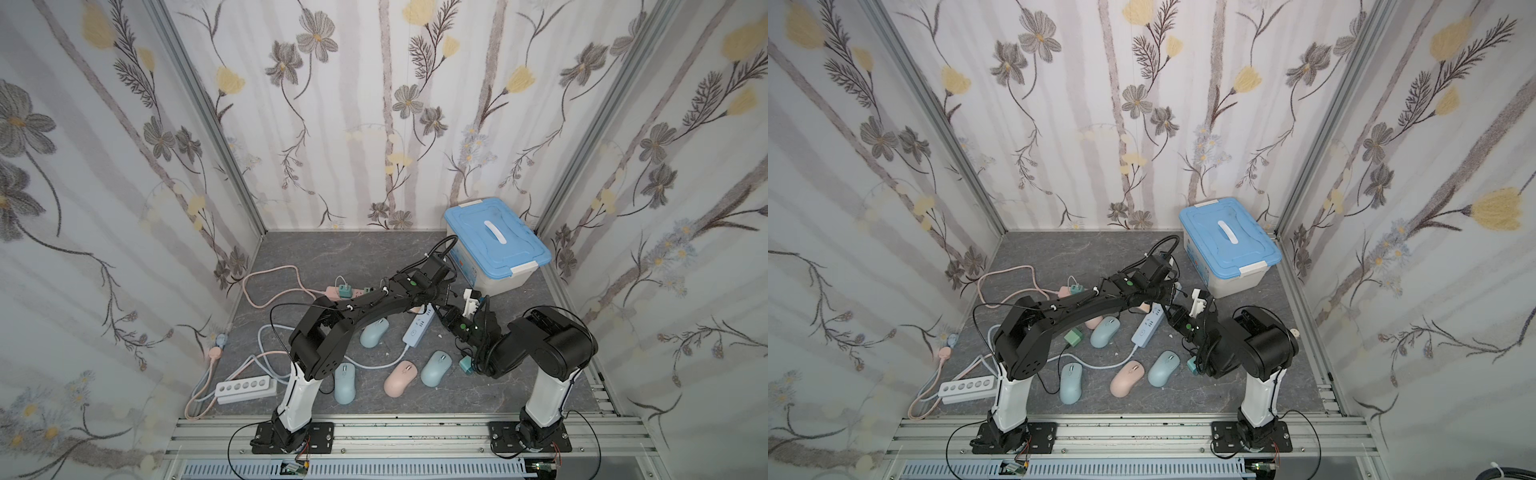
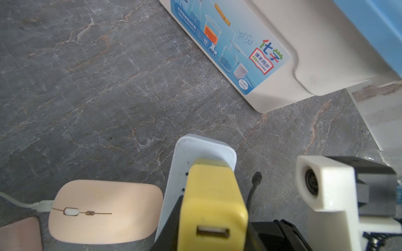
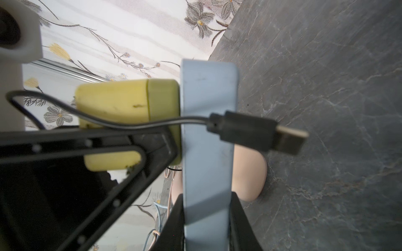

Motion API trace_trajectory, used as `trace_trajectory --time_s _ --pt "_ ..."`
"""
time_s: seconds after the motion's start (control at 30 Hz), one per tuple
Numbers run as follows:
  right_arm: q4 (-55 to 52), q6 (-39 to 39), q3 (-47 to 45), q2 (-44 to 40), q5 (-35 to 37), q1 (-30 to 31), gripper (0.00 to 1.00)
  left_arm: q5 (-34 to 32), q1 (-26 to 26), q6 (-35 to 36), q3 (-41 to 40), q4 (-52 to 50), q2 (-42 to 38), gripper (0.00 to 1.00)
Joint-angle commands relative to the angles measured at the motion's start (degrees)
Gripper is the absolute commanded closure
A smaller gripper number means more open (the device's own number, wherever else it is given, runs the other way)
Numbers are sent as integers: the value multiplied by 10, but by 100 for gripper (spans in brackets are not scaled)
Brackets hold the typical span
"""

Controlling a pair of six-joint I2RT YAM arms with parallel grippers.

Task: Unplug the wireless mouse
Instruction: Remove the plug from the socket.

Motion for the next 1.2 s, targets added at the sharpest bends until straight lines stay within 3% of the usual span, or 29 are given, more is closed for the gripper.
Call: trace_trajectory --time_s 0.0,0.1,0.23,0.3,0.37,0.43,0.6,0.7,0.8,0.93,1.03,1.17 --pt "28 7 6 -2 -9 3 100 141 -5 -82 23 -8 8 100" --pt "27 9 7 1 -8 4 100 109 -14 -62 8 3 2 100" --pt "22 8 7 2 -6 6 100 -54 -61 94 -13 26 -15 100" --pt "19 8 9 2 -7 6 100 -84 -69 149 -41 64 -25 100" --pt "18 8 9 2 -7 6 100 -42 -53 144 -56 87 -28 100" --pt "18 9 8 2 -6 7 100 41 -33 119 -70 117 -33 100" --pt "17 9 8 0 -6 7 100 136 -19 53 -78 149 -37 100" --pt "1 6 12 -1 -10 8 100 137 -19 30 18 21 4 100" --pt "-11 1 14 -6 -12 8 100 94 -23 30 113 -127 38 100" --pt "-14 -1 15 -8 -13 9 100 73 -17 32 173 -218 60 100" --pt "-14 0 15 -8 -13 10 100 53 -20 40 135 -166 36 100" --pt "-9 6 17 -1 -8 11 100 59 -33 54 -5 38 -30 100"
